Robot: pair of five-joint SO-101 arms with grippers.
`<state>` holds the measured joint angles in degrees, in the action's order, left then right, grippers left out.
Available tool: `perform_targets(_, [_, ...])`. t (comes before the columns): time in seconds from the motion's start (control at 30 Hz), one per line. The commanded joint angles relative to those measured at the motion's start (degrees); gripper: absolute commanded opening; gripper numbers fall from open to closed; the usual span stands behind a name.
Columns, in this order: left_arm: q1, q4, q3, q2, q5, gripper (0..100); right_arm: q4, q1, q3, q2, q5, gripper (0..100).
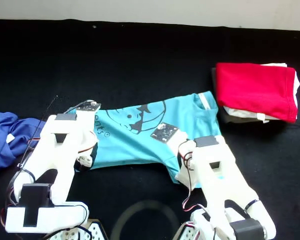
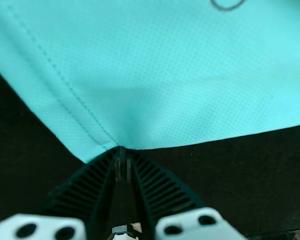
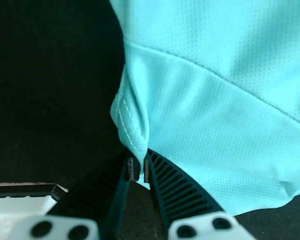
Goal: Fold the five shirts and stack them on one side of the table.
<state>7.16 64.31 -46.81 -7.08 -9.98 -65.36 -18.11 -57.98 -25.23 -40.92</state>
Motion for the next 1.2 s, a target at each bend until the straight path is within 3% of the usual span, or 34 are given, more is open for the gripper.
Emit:
perform_targets(0.0, [0.66,-0.62,-0.92,-0.31,-0.53,1,1.27,0.84,1.63,-1.54,-0.26,1.0])
perform_targets(0.2, [0.92,-0.53,-1.45,0.22,-0.62,1,-3.82,0.66,12.35,-1.63,8.53,11.9])
perform_targets(0.33, [5.14,-0.88,-1.80,0.22,-1.67,1,-12.35,3.03,24.22,-1.63,10.29,11.9])
perform_targets(0.47, [9.36,-0.88,-1.98,0.22,-6.15,1,-14.37,8.92,30.02,-1.36,9.76,11.9])
perform_targets(0.63, [12.18,-0.62,-1.54,-0.31,-6.33,1,-6.90,12.70,24.22,2.07,9.76,10.7])
perform_targets(0.77, [10.68,0.88,2.07,-0.31,-6.24,1,3.47,13.67,15.96,8.48,9.85,1.0])
perform_targets(0.97, [5.85,8.70,13.85,-0.31,-5.89,1,11.12,17.80,14.46,18.86,9.93,1.3])
perform_targets(1.17, [5.67,9.58,17.10,0.31,-5.89,1,14.11,24.31,15.60,23.25,6.42,1.3])
